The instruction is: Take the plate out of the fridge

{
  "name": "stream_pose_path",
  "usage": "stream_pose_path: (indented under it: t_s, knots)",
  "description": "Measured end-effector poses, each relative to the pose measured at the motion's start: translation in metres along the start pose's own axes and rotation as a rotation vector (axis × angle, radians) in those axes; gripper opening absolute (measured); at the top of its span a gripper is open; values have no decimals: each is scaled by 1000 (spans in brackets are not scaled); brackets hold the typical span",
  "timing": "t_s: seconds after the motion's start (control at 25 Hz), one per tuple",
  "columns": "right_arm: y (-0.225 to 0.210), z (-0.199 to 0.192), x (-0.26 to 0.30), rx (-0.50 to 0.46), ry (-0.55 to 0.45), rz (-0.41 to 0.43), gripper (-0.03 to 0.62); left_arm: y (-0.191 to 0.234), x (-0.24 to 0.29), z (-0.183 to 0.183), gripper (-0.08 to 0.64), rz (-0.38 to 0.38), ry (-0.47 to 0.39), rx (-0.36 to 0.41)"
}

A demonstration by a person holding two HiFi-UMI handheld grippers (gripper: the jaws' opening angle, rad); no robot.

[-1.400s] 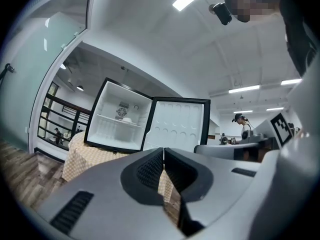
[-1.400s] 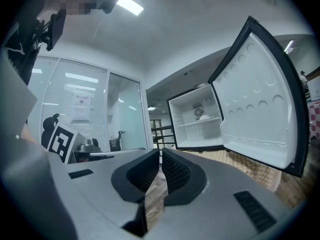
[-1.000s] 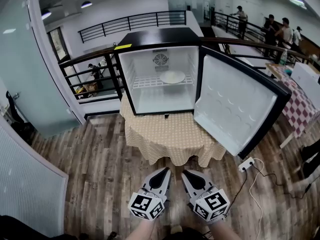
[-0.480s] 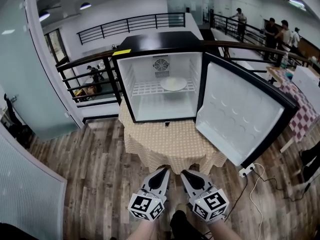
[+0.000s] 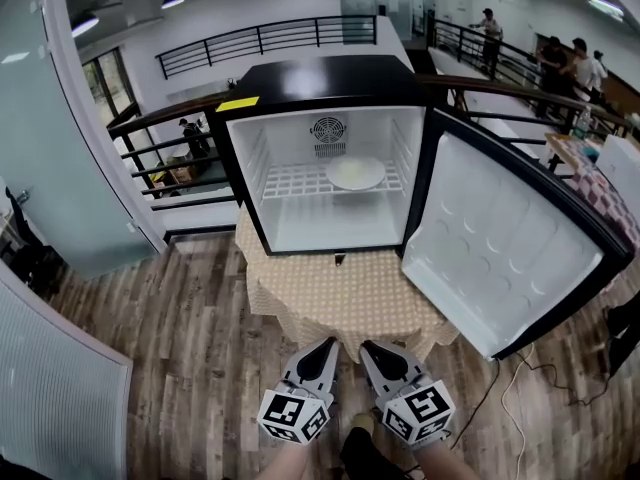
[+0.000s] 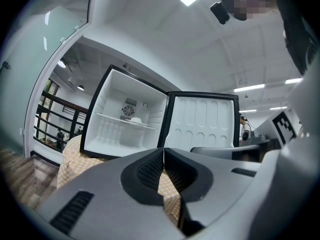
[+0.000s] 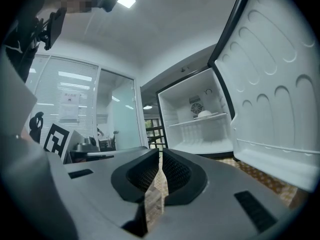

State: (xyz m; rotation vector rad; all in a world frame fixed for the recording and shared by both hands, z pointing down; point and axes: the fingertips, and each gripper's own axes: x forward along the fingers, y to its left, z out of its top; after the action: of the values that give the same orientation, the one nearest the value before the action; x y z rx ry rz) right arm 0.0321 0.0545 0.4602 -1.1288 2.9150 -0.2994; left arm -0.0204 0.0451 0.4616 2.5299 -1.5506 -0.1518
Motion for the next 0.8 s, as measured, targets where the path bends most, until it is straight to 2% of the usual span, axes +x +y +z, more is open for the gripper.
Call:
stream_pose_path:
  t_s: [0.8]
  knots:
    - [-61, 20, 76, 39, 2, 20, 40, 49, 83, 13, 12, 16, 17, -8]
